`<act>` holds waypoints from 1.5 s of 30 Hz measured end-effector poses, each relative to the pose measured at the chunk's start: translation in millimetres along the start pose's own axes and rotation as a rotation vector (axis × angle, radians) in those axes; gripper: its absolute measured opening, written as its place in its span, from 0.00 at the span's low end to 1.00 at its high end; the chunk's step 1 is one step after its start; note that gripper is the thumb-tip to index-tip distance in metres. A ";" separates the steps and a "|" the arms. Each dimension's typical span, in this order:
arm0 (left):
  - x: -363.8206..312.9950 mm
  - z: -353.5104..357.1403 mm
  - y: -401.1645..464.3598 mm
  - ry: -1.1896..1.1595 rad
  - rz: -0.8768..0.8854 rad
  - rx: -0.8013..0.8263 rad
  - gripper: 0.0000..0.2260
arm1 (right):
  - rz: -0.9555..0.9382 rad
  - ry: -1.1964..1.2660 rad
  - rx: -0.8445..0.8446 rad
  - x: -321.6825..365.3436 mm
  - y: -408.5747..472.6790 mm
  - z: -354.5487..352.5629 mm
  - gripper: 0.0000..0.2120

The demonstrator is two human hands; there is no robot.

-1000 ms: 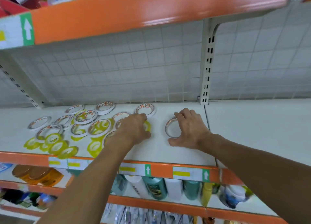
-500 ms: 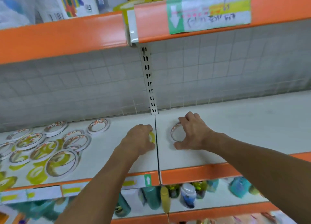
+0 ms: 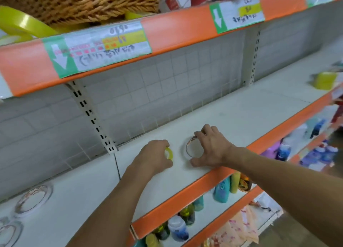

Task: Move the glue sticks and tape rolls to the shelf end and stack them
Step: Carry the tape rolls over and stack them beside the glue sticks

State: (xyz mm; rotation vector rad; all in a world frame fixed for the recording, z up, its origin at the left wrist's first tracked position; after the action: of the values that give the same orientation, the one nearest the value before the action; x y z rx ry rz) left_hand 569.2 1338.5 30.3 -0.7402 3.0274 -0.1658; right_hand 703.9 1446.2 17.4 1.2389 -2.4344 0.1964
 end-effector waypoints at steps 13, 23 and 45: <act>-164.2 -12.4 74.9 -0.011 0.260 -0.013 0.29 | 0.240 -0.006 -0.117 -144.6 -41.9 -72.9 0.42; -297.2 -31.6 131.2 -0.042 0.252 -0.058 0.27 | 0.229 -0.023 -0.120 -269.3 -40.4 -146.2 0.44; -534.3 -78.9 288.7 -0.029 0.391 -0.105 0.27 | 0.294 0.016 -0.275 -496.0 -17.4 -297.5 0.44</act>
State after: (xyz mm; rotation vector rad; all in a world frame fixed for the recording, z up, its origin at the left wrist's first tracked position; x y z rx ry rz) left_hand 907.3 1847.2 74.8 -0.1399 3.0941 0.0123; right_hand 1064.4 1893.9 83.3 0.7589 -2.5175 -0.0469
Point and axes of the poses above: each hand's wrist, its own y-axis towards the middle knuckle, its own z-axis out of the palm, x = y × z, the point moved 7 cm from there along y, towards the middle knuckle, and after that the axes turned 11 degrees about y, right-handed, at the moved point
